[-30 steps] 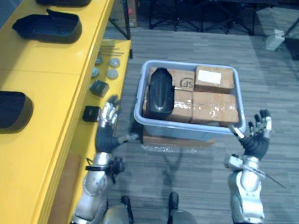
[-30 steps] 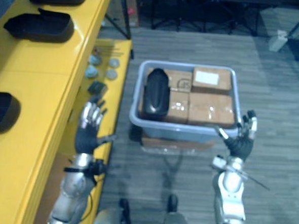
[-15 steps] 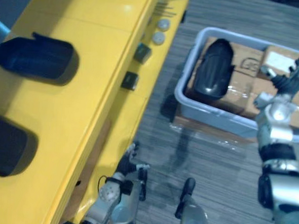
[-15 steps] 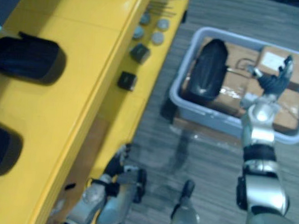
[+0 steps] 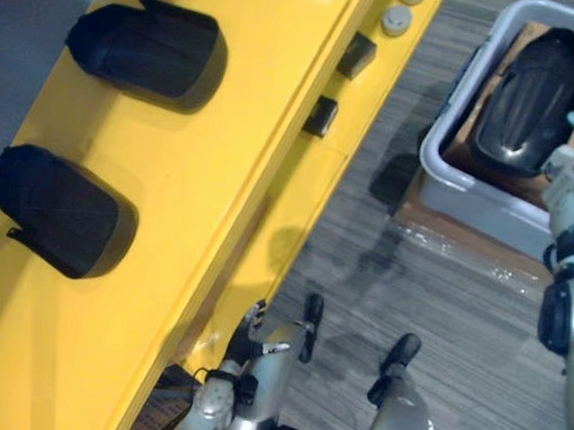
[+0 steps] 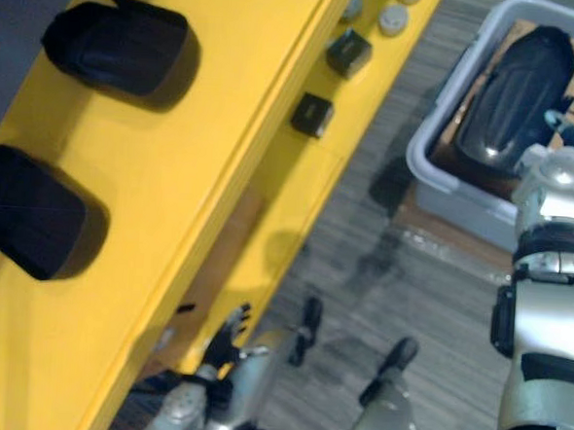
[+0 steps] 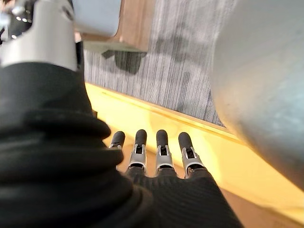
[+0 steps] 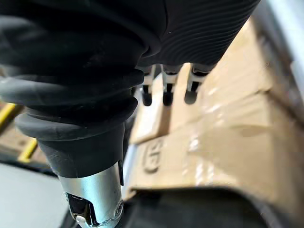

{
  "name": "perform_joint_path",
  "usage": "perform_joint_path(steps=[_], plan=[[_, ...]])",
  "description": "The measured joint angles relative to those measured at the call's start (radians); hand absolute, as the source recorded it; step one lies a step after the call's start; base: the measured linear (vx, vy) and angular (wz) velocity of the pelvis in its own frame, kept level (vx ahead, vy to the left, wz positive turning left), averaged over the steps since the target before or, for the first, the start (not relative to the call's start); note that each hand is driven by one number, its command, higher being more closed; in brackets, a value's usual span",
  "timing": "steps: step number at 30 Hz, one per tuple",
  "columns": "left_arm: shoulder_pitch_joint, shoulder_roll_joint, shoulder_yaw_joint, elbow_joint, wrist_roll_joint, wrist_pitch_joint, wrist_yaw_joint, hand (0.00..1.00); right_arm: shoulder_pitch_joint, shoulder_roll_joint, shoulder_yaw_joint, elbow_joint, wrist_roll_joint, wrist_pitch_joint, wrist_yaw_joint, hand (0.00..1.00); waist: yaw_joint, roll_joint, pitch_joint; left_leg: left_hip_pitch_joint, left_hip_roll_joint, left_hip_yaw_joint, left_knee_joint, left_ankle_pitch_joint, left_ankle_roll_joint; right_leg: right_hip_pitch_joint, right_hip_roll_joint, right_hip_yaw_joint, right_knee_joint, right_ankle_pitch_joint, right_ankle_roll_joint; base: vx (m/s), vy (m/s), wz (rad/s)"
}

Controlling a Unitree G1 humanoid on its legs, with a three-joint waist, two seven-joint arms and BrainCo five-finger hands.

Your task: Walk over and take plastic housings, then place them on the shelf

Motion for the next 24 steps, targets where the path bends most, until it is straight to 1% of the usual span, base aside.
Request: perform_joint_path(steps=[2,4,5,6,8,9,10,12,13,15,16,17,18,19,21,22,24], plan=[[-0.001,-0.002,-0.026,0.001,-0.003,-0.003,0.017,0.00,-0.002,-0.019,-0.003,0.004,0.000,0.000,-0.028,0.00,0.004,0.009,-0.006,-0.018,0.001,-0.003,0.008,0.000,0.000,-0.019,-0.001,-0.002,0.012,-0.005,0.003,-0.01,0.011,0.05],[-0.001,-0.008,-0.034,0.008,-0.006,-0.004,0.025,0.00,-0.002,-0.022,-0.003,0.008,-0.001,0.015,-0.046,0.00,0.003,0.012,-0.008,-0.022,0.001,-0.002,0.008,0.001,-0.001,-0.028,-0.003,-0.001,0.021,-0.007,0.006,0.00,0.000,0.00],[-0.004,-0.016,-0.041,0.018,-0.007,-0.005,0.033,0.00,-0.002,-0.028,-0.004,0.010,-0.001,0.038,-0.061,0.00,0.003,0.020,-0.014,-0.022,0.001,-0.002,0.008,0.000,-0.001,-0.028,-0.004,-0.001,0.022,-0.010,0.003,0.00,0.000,0.00],[-0.006,-0.022,-0.061,0.024,-0.008,-0.006,0.036,0.00,-0.002,-0.041,-0.004,0.013,-0.002,0.047,-0.069,0.00,0.005,0.032,-0.023,-0.025,-0.001,-0.002,0.008,0.000,-0.001,-0.033,-0.007,-0.001,0.027,-0.014,0.003,0.00,0.000,0.00],[-0.006,-0.035,-0.078,0.036,-0.022,-0.011,0.037,0.00,-0.002,-0.056,-0.003,0.015,-0.002,0.051,-0.081,0.00,0.007,0.049,-0.035,-0.035,-0.003,-0.002,0.008,0.001,-0.001,-0.050,-0.013,0.000,0.041,-0.018,0.006,0.00,0.000,0.00],[-0.006,-0.047,-0.081,0.045,-0.040,-0.012,0.041,0.00,-0.002,-0.060,-0.001,0.018,-0.002,0.067,-0.079,0.00,0.008,0.059,-0.042,-0.041,-0.003,0.000,0.007,0.001,-0.001,-0.059,-0.014,0.004,0.046,-0.020,0.008,0.00,0.000,0.00],[-0.007,-0.051,-0.085,0.051,-0.045,-0.012,0.045,0.00,-0.002,-0.062,0.000,0.023,-0.002,0.073,-0.078,0.00,0.008,0.065,-0.046,-0.044,-0.004,0.000,0.008,0.001,-0.001,-0.063,-0.015,0.004,0.049,-0.021,0.008,0.00,0.000,0.00],[-0.008,-0.051,-0.100,0.057,-0.051,-0.012,0.046,0.00,-0.002,-0.077,0.003,0.045,-0.004,0.096,-0.061,0.00,0.014,0.078,-0.056,-0.052,-0.004,0.000,0.007,0.001,-0.001,-0.075,-0.017,0.005,0.056,-0.027,0.009,0.00,0.000,0.00],[-0.008,-0.054,-0.106,0.059,-0.077,-0.012,0.045,0.00,0.002,-0.085,0.004,0.053,-0.007,0.114,-0.045,0.00,0.021,0.084,-0.061,-0.053,-0.004,0.001,0.006,0.001,-0.001,-0.082,-0.019,0.007,0.065,-0.032,0.011,0.00,0.000,0.00],[-0.009,-0.066,-0.107,0.068,-0.087,-0.012,0.045,0.00,0.007,-0.096,0.016,0.062,-0.020,0.127,-0.014,0.00,0.030,0.095,-0.068,-0.055,-0.005,0.001,0.006,0.000,-0.002,-0.095,-0.022,0.008,0.081,-0.045,0.005,0.01,0.003,0.02],[-0.011,-0.075,-0.108,0.077,-0.093,-0.012,0.044,0.00,0.007,-0.111,0.028,0.064,-0.035,0.131,0.011,0.00,0.039,0.105,-0.076,-0.060,-0.006,0.000,0.006,-0.001,-0.003,-0.104,-0.025,0.008,0.091,-0.052,0.007,0.01,0.009,0.04],[-0.012,-0.086,-0.113,0.083,-0.113,-0.012,0.043,0.00,0.006,-0.129,0.049,0.064,-0.051,0.134,0.034,0.00,0.053,0.117,-0.086,-0.071,-0.008,-0.001,0.006,-0.001,-0.003,-0.117,-0.031,0.008,0.102,-0.060,0.006,0.03,0.010,0.05],[-0.013,-0.088,-0.118,0.085,-0.115,-0.012,0.043,0.00,0.006,-0.137,0.056,0.065,-0.061,0.134,0.045,0.00,0.057,0.122,-0.090,-0.076,-0.008,-0.002,0.007,-0.001,-0.003,-0.124,-0.032,0.007,0.109,-0.064,0.007,0.03,0.007,0.06],[-0.014,-0.088,-0.128,0.086,-0.118,-0.012,0.042,0.00,0.006,-0.150,0.092,0.065,-0.105,0.131,0.058,0.00,0.068,0.131,-0.097,-0.087,-0.009,-0.005,0.008,0.000,-0.003,-0.135,-0.034,0.005,0.117,-0.066,0.007,0.03,0.000,0.04],[-0.018,-0.088,-0.131,0.088,-0.120,-0.012,0.042,0.00,0.006,-0.162,0.103,0.065,-0.121,0.130,0.071,0.00,0.075,0.133,-0.098,-0.089,-0.009,-0.005,0.008,-0.001,-0.003,-0.140,-0.034,0.005,0.121,-0.068,0.009,0.01,-0.001,0.02],[-0.020,-0.088,-0.134,0.089,-0.123,-0.012,0.041,0.00,0.005,-0.174,0.113,0.065,-0.132,0.130,0.076,0.00,0.083,0.135,-0.100,-0.094,-0.010,-0.008,0.010,-0.001,-0.003,-0.146,-0.035,0.005,0.123,-0.071,0.005,0.01,0.002,0.08],[-0.022,-0.088,-0.139,0.095,-0.123,-0.022,0.035,0.00,0.003,-0.204,0.133,0.053,-0.159,0.131,0.063,0.00,0.093,0.144,-0.107,-0.125,-0.013,-0.025,0.024,-0.003,-0.006,-0.167,-0.035,-0.005,0.124,-0.075,0.002,0.00,0.009,0.10]])
